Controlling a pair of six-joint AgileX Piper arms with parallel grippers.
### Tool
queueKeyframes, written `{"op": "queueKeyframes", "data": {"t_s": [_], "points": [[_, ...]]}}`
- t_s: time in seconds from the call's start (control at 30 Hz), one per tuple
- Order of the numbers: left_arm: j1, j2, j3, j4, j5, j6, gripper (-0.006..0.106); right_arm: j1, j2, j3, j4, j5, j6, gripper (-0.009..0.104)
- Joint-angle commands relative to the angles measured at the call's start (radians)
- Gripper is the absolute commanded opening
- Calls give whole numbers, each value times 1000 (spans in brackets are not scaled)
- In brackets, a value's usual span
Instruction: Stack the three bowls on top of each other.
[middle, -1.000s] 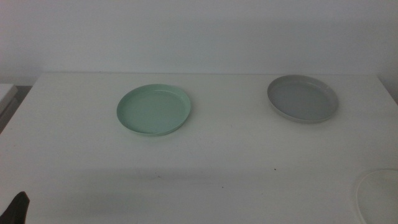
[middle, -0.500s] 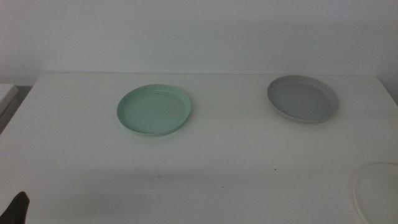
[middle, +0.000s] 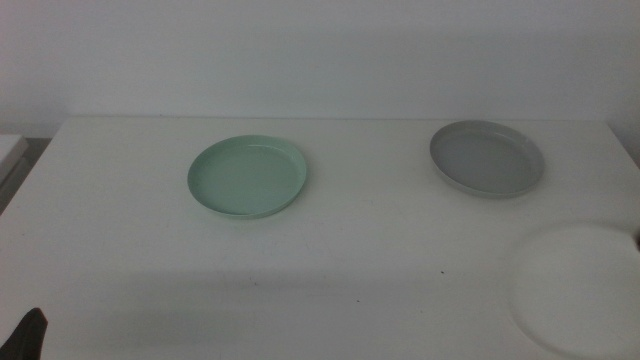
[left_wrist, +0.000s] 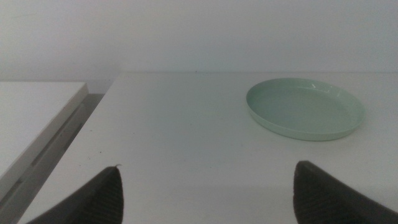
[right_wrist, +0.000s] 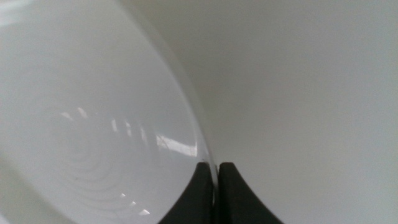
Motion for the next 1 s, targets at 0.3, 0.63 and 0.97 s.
{"op": "queueKeyframes", "data": {"t_s": [0.3, 0.63, 0.97], "points": [[-2, -3, 0, 1, -16, 1, 94, 421, 161, -344, 329, 4, 66, -3], [-2, -3, 0, 1, -16, 1, 94, 575, 452, -585, 382, -16, 80, -3], [-2, -3, 0, 1, -16, 1, 94, 580, 532, -623, 376, -42, 107, -3]]}}
